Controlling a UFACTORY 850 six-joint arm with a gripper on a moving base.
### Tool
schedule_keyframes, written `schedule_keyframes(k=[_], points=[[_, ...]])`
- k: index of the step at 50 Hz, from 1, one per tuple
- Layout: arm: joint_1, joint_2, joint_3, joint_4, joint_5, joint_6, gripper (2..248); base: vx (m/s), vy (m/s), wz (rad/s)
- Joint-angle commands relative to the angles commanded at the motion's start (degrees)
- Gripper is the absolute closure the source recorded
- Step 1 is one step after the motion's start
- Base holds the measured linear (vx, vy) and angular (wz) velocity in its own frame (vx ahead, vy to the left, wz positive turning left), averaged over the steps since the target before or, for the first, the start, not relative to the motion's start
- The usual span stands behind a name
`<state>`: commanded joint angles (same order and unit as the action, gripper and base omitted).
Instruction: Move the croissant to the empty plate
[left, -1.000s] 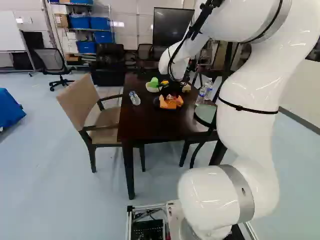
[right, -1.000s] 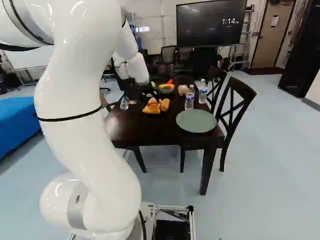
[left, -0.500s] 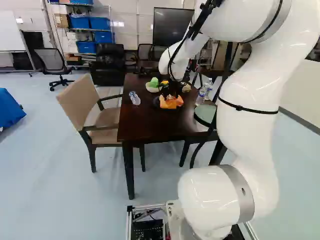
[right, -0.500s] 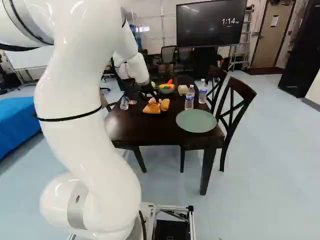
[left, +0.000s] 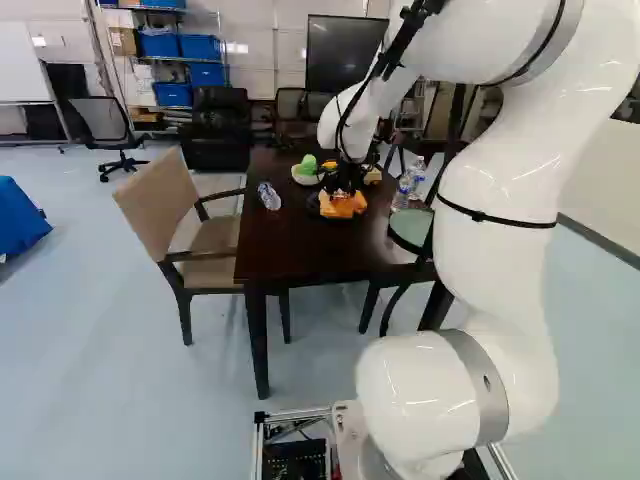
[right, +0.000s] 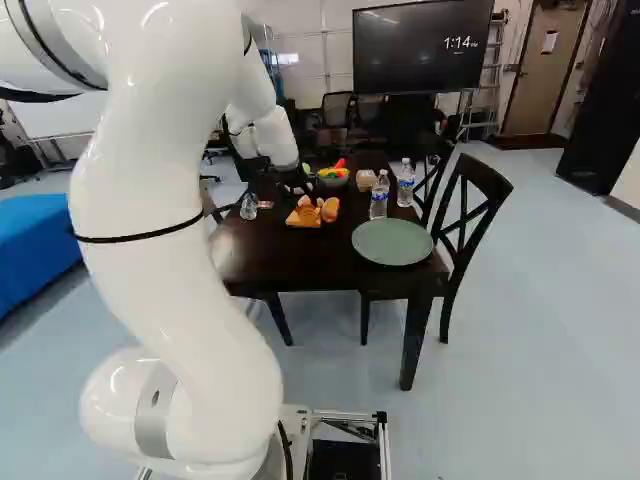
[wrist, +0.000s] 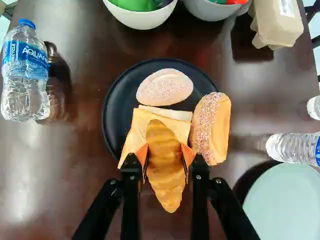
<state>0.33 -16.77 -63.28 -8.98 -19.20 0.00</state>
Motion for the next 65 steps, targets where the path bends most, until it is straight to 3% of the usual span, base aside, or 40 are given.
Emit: schedule_keyframes(k=[41, 65], points=[[-0.1, 6.1, 0.8, 0.0, 0.0, 0.0, 143, 0.0, 0.0, 0.0], [-3.8, 9.1, 0.6, 0.0, 0.0, 0.0, 143, 0.0, 0.0, 0.0]])
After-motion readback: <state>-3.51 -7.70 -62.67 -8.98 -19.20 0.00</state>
